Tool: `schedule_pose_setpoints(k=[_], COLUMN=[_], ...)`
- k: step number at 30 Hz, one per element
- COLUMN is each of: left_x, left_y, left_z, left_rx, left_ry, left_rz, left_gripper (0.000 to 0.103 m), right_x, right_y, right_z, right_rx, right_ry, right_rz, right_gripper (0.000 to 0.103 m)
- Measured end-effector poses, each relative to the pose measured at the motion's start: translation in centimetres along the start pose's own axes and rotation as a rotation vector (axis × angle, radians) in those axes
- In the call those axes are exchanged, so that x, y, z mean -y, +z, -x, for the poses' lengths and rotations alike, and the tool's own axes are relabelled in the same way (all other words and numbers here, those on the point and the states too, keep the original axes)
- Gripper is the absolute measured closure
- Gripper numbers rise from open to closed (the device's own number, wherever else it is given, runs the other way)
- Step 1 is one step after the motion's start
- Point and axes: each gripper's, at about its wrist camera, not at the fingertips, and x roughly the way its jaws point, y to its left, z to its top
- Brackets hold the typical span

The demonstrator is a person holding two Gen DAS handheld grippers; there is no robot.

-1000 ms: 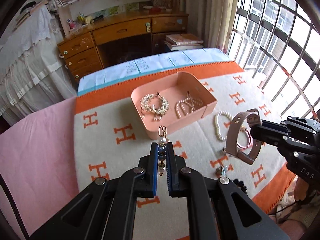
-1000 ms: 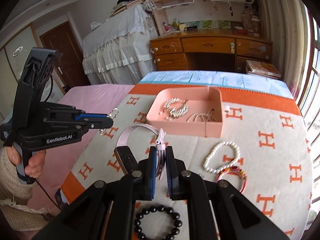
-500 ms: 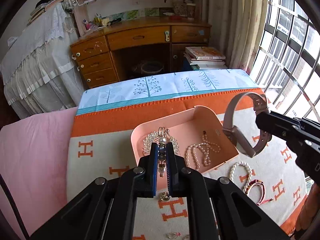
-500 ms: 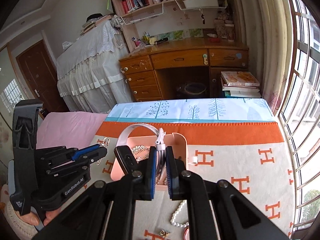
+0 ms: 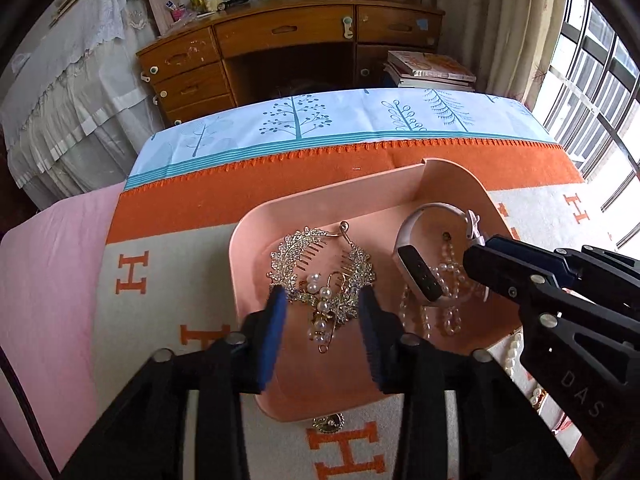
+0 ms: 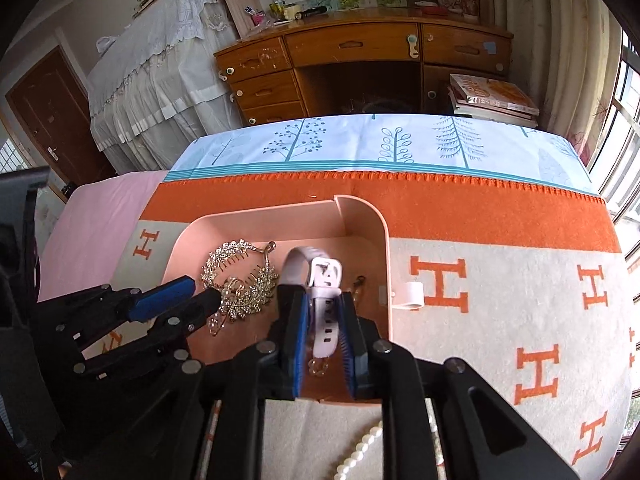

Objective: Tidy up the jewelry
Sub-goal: 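Lower the brooch pin and watch into the pink box and open both grippers, then grasp the black bead bracelet with the left gripper while the right gripper grasps the red string bracelet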

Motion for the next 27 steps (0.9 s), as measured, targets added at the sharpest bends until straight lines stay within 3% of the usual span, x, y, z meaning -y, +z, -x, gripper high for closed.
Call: schedule_pose_setpoints(k=[3, 9, 17, 27], left_x=[0.0, 0.4, 0.8, 0.5], left_y=[-0.2, -0.9, -3.0, -7.1], left_z=[1.3, 3.7, 6.9, 11.8], left_rx=[0.043, 0.087, 0.114, 0.168], left_ry=[0.026, 0.039, 0.047, 0.066], left_rz=[-0.002, -0.017, -0.007, 0.033], left_gripper=[0.025, 0.015, 0.014, 0.014], right_x=[0.0, 0.5, 1.4, 3.2], right_y=[-0.2, -0.6, -2.4, -7.3], right_z=[0.8, 3.8, 7.9, 12.5], right_rx=[0.032, 0.101, 0.156, 0.193], right_ry=[0.000, 0.001, 0.013, -0.027], right_rz=[0.007, -0.017, -0.078, -0.123], right_gripper=[0.084, 0.070, 0.069, 0.069])
